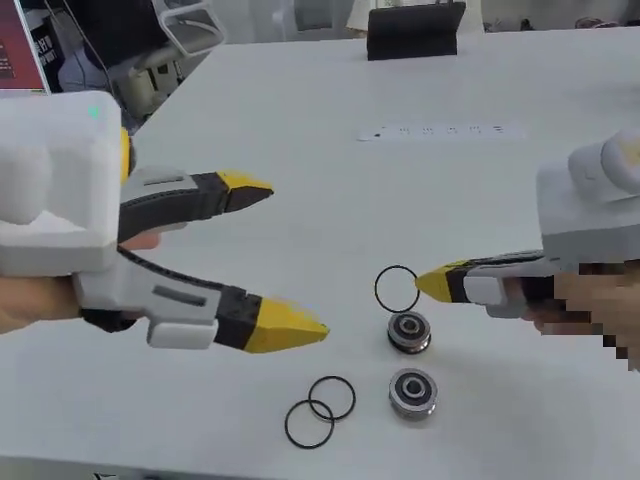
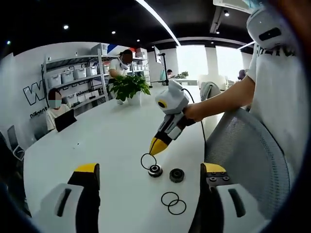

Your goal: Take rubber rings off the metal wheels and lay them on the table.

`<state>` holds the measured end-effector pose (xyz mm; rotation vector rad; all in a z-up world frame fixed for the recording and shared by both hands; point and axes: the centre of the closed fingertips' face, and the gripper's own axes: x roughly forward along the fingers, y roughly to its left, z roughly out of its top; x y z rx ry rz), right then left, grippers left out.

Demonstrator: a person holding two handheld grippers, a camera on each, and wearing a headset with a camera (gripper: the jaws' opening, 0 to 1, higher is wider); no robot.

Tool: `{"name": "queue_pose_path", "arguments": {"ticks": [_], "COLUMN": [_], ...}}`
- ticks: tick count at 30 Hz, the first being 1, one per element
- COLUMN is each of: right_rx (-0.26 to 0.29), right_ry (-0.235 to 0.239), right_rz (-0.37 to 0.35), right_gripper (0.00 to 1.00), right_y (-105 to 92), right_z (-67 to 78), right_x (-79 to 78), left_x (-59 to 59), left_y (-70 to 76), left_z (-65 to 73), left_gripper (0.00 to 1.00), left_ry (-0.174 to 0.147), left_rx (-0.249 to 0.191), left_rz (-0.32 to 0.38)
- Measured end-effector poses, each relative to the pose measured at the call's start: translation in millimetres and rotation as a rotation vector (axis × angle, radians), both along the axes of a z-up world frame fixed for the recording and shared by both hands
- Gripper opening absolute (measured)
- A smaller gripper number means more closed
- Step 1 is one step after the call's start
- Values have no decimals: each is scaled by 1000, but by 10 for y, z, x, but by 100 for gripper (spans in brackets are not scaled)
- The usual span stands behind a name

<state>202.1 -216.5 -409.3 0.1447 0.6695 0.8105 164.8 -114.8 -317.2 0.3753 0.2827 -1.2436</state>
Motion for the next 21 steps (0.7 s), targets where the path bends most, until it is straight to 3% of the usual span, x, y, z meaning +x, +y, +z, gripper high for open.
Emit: {"name": "queue_pose_path", "arguments": {"ticks": [3,11,17,21], "right_rx": [2,15,15,20], "right_ry": [3,-2,-3,-3], "right_rz": [11,46,80,102], "right_gripper": [0,0,0,0], "right_y": [29,145,229,290], "right_z": [3,57,77,95], "right_x": [-21,-87,-151,-191], "left_x": [-16,-149,-234,-295], "left_y": [117,279,329,356], "left_z": [-7,-162,-251,-378], "left_gripper": [86,92,95,93], "left_ry": [0,53,82,115], "left_rx": [-22,-52,-79,-51], "left_rz": [41,97,123,132]}}
